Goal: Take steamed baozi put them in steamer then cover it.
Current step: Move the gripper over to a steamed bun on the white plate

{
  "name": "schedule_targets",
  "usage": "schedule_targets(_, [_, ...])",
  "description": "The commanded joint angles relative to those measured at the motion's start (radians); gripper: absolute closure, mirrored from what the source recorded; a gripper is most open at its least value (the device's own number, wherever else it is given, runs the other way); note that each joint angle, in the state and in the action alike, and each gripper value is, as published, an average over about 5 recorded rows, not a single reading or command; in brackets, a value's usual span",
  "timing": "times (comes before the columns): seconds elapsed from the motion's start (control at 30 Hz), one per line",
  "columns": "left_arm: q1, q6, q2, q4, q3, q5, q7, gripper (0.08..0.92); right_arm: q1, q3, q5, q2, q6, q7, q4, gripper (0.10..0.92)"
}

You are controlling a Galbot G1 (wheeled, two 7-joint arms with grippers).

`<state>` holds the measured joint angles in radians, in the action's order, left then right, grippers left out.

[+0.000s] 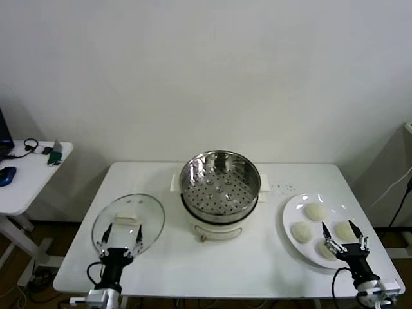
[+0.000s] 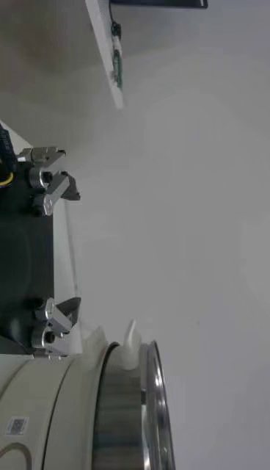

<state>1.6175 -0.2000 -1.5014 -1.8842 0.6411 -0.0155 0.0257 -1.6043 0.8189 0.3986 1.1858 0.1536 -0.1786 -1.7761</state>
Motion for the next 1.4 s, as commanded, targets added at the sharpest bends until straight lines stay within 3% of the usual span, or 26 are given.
schedule_targets(0.03, [0.001, -0.004, 0.001, 0.000, -0.001, 0.000, -0.003, 0.177, 0.005, 0.005, 0.005, 0.003, 0.001, -0.002, 0.000, 0.203])
schedule_targets(0.23, [-0.001, 0.000, 0.009, -0.003, -0.005, 0.000, -0.011, 0.177, 0.075, 0.024, -0.106, -0.105, -0.107, -0.056, -0.008, 0.203])
schedule_targets(0.47, [0.000, -0.001, 0.022, -0.010, -0.015, -0.001, -0.018, 0.177, 0.229, -0.014, -0.267, -0.391, -0.331, -0.296, 0.085, 0.203])
schedule_targets(0.8, [-0.005, 0.001, 0.032, -0.009, -0.020, 0.000, -0.019, 0.177, 0.497, -0.282, -0.465, -0.714, -0.283, -0.726, 0.313, 0.203])
schedule_targets(1.13, [-0.013, 0.010, 0.048, -0.001, -0.013, 0.005, -0.020, 0.177, 1.098, -0.877, -0.576, -0.817, -0.232, -0.945, 0.508, 0.203])
schedule_targets(1.4, [-0.018, 0.028, 0.053, -0.006, -0.010, 0.007, -0.028, 0.177, 1.519, -1.378, -0.585, -0.687, -0.222, -1.005, 0.677, 0.203])
